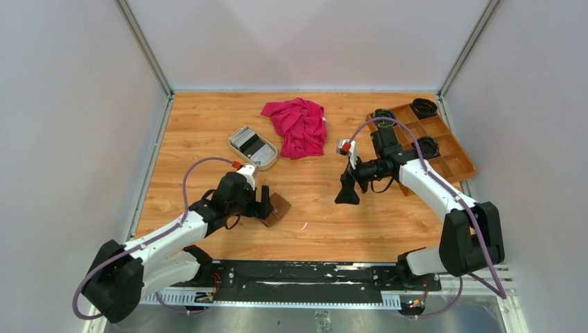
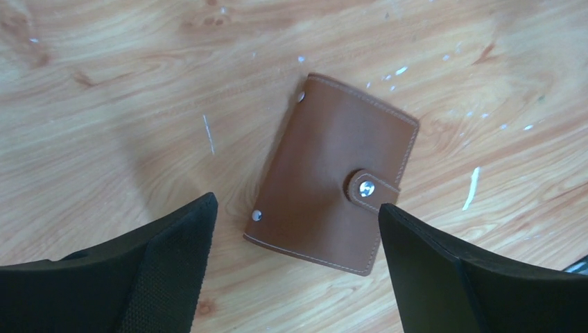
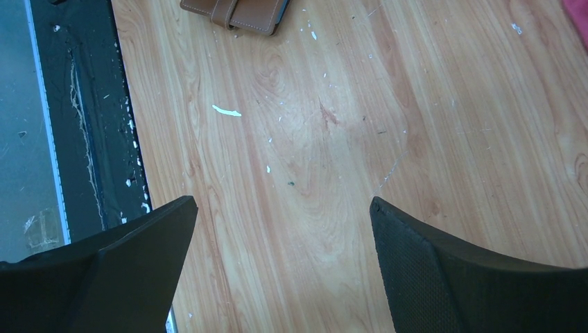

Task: Put the credit cards into the card holder
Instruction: Open the card holder at the center of the board.

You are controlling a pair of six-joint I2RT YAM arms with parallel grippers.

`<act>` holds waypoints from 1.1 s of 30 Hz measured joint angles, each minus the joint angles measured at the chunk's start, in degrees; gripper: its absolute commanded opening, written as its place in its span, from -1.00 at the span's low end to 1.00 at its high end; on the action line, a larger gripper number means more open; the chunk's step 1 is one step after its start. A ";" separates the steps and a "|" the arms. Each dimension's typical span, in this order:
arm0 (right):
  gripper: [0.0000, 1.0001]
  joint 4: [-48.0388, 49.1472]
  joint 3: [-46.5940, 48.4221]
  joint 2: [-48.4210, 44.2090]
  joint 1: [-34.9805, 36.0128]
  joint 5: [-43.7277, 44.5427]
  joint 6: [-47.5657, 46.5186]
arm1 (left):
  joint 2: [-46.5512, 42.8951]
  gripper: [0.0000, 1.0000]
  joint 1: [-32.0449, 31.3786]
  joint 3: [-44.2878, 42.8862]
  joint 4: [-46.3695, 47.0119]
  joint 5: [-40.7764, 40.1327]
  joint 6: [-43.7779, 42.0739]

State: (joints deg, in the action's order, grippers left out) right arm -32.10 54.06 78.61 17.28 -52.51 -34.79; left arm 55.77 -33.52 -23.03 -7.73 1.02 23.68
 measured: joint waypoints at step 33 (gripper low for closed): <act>0.95 -0.90 0.00 1.18 3.23 -1.05 -0.76 | 20.59 -0.26 -5.95 -2.45 14.10 8.87 8.76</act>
State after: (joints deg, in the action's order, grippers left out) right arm -32.99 54.06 79.79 20.51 -53.56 -35.55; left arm 76.36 -39.46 -25.47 6.37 9.89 32.45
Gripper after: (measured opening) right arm 0.984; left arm 0.366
